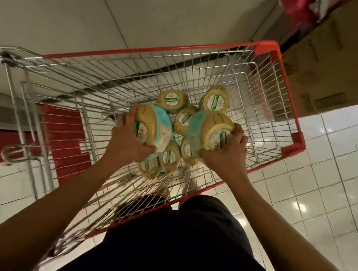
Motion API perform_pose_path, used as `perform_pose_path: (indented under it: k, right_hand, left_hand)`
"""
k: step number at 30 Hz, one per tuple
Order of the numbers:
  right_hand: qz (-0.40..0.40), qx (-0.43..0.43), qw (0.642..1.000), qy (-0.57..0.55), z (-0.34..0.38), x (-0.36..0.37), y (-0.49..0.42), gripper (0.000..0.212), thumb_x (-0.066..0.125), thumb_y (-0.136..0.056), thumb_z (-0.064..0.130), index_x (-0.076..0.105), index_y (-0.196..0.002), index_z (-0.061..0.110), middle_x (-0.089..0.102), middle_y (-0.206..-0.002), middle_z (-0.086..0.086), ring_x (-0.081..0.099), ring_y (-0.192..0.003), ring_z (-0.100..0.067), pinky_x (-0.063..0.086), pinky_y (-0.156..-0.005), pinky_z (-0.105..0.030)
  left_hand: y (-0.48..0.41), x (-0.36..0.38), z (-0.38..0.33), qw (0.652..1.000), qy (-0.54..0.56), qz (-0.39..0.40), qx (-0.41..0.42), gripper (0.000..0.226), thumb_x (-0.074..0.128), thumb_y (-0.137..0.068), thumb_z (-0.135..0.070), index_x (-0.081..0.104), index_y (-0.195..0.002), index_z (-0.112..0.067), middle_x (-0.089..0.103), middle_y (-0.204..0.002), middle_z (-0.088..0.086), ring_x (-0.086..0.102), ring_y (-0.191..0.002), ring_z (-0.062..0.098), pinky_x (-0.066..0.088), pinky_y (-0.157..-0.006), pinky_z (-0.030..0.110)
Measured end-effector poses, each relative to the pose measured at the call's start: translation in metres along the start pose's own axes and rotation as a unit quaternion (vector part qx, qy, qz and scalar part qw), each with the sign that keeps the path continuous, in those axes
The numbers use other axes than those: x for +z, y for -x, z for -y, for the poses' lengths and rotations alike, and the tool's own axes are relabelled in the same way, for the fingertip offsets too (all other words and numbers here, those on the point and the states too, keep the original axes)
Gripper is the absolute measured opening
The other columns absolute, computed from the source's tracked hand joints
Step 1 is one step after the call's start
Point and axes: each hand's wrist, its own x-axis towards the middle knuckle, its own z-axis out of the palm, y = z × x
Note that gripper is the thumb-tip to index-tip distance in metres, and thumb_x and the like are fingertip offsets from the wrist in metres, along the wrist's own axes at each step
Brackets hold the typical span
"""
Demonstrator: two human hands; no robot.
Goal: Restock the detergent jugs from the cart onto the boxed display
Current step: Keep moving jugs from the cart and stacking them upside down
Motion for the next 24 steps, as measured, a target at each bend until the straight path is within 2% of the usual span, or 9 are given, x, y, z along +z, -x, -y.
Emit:
perform_pose_path:
  k: [4,8,12,15,17,20,24]
  right_hand:
    - [-0.043,0.018,0.998,-0.049,-0.008,-0.025,0.038,0.129,0.093,-0.057,0.049,0.015,-0.157,0.03,0.034,-0.138,-0.002,0.041,-0.134,-0.031,0.049,-0.109,-0.059]
    - [-0.079,0.04,0.993,-0.079,-0.032,-0.054,0.075,0.129,0.088,-0.052,0.06,0.014,-0.155,0.036,0.033,-0.136,0.004,0.04,-0.131,-0.025,0.052,-0.107,-0.053]
    - [-0.123,0.071,0.983,-0.117,-0.066,-0.087,0.108,0.131,0.089,-0.05,0.063,0.017,-0.156,0.034,0.035,-0.137,0.003,0.046,-0.13,-0.025,0.055,-0.103,-0.054]
    - [-0.163,0.083,0.973,-0.138,-0.101,-0.115,0.132,0.13,0.088,-0.049,0.067,0.017,-0.155,0.037,0.033,-0.137,0.007,0.046,-0.132,-0.026,0.054,-0.104,-0.052]
    - [-0.184,0.091,0.967,-0.151,-0.127,-0.136,0.144,0.129,0.088,-0.049,0.065,0.016,-0.154,0.04,0.03,-0.132,0.012,0.044,-0.131,-0.024,0.054,-0.101,-0.047]
    - [-0.205,0.108,0.959,-0.165,-0.171,-0.17,0.159,0.128,0.089,-0.051,0.061,0.014,-0.153,0.043,0.027,-0.128,0.016,0.041,-0.129,-0.02,0.054,-0.097,-0.043]
    - [-0.214,0.134,0.951,-0.179,-0.235,-0.219,0.17,0.129,0.094,-0.054,0.053,0.016,-0.155,0.037,0.029,-0.13,0.011,0.044,-0.132,-0.025,0.055,-0.102,-0.053]
  left_hand:
    - [0.028,-0.003,-0.029,0.999,-0.032,-0.006,0.043,0.144,0.098,-0.056,-0.04,-0.001,-0.16,-0.047,0.022,-0.153,0.005,0.033,-0.14,0.044,0.039,-0.113,0.067]
    - [0.056,0.01,-0.072,0.996,-0.051,0.004,0.077,0.145,0.094,-0.054,-0.047,-0.006,-0.159,-0.05,0.017,-0.161,0.004,0.027,-0.147,0.046,0.032,-0.117,0.068]
    - [0.08,0.037,-0.117,0.99,-0.064,0.024,0.126,0.149,0.096,-0.053,-0.05,-0.009,-0.159,-0.055,0.012,-0.167,0.004,0.036,-0.145,0.046,0.042,-0.111,0.064]
    - [0.097,0.068,-0.153,0.982,-0.085,0.039,0.165,0.15,0.097,-0.053,-0.049,-0.011,-0.157,-0.06,0.007,-0.17,0.002,0.035,-0.148,0.044,0.04,-0.111,0.061]
    - [0.106,0.093,-0.181,0.978,-0.09,0.055,0.18,0.15,0.097,-0.053,-0.048,-0.013,-0.152,-0.068,0.005,-0.17,-0.002,0.032,-0.15,0.043,0.04,-0.111,0.062]
    - [0.123,0.134,-0.221,0.971,-0.112,0.072,0.197,0.149,0.097,-0.053,-0.047,-0.009,-0.155,-0.064,0.011,-0.169,0.002,0.037,-0.147,0.043,0.045,-0.107,0.059]
    - [0.144,0.189,-0.272,0.963,-0.132,0.087,0.22,0.151,0.1,-0.055,-0.044,-0.009,-0.158,-0.058,0.015,-0.165,0.001,0.038,-0.145,0.039,0.045,-0.11,0.056]
